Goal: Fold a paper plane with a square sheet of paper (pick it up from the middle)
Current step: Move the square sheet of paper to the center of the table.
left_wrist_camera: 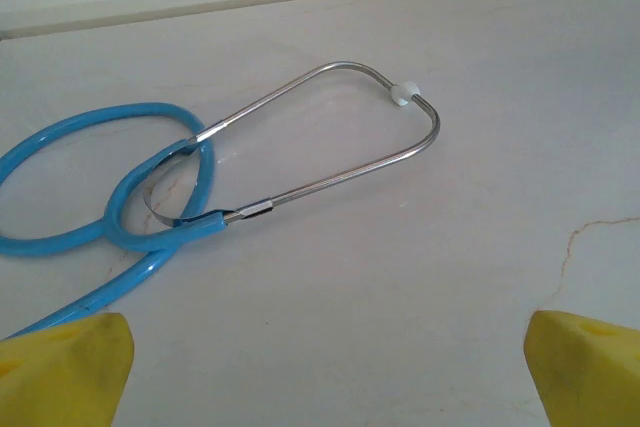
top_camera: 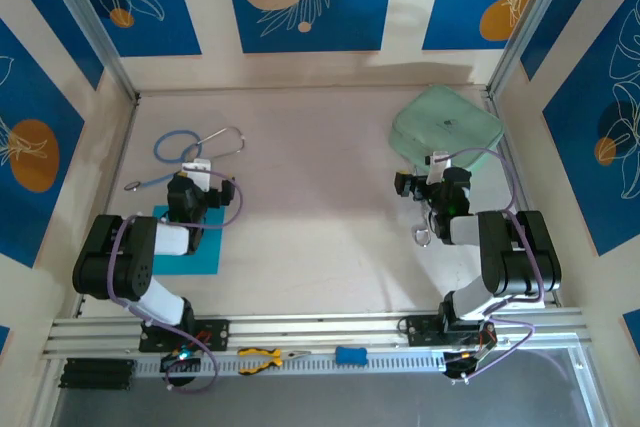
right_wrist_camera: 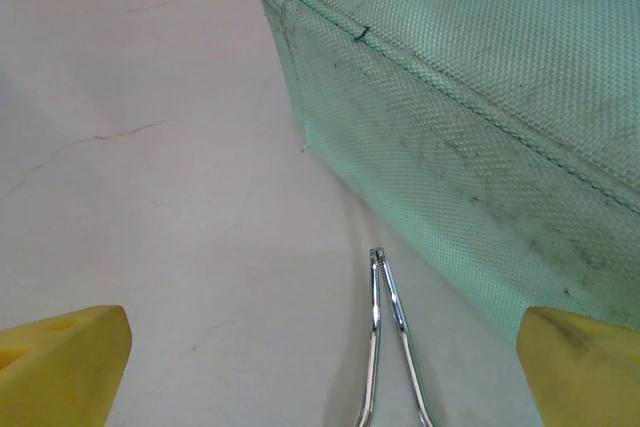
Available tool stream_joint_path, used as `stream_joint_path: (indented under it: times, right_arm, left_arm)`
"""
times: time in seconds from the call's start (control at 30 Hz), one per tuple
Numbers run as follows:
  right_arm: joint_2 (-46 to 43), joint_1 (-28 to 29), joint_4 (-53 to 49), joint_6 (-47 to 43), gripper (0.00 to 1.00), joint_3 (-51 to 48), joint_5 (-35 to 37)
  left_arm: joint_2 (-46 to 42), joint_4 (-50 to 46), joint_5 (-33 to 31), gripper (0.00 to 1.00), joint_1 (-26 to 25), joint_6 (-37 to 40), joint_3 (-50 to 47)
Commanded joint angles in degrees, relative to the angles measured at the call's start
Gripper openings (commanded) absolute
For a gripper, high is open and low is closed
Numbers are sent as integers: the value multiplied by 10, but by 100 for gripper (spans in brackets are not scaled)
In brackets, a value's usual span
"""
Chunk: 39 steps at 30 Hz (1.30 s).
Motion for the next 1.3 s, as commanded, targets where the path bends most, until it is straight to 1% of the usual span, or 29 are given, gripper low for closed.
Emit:
stream_joint_path:
  times: [0.0,0.33,0.43,0.7,1.03,1.17,1.27]
  right_arm:
    - [-4,0,15,3,99,8,-5]
    - [-4,-1,13,4,99,10,-8]
    - [-3,-16,13,12,99,10,-38]
    - [-2,-9,9,7,99,12,-24]
    - [-1,-15,10,10,99,13,-38]
    - [-6,-6,12,1,99,9,-30]
    - [-14,0,3,-5,99,10,-25]
  left_arm:
    - [4,-1,2,100,0,-1,11]
    - [4,3,1,100,0,-1,9]
    - [4,2,2,100,0,-1,9]
    - [4,2,2,100,0,-1,8]
    - [4,2,1,100,0,-1,9]
    - [-1,36,17,100,0,3,-11]
    - [-6,73,16,100,0,1,-33]
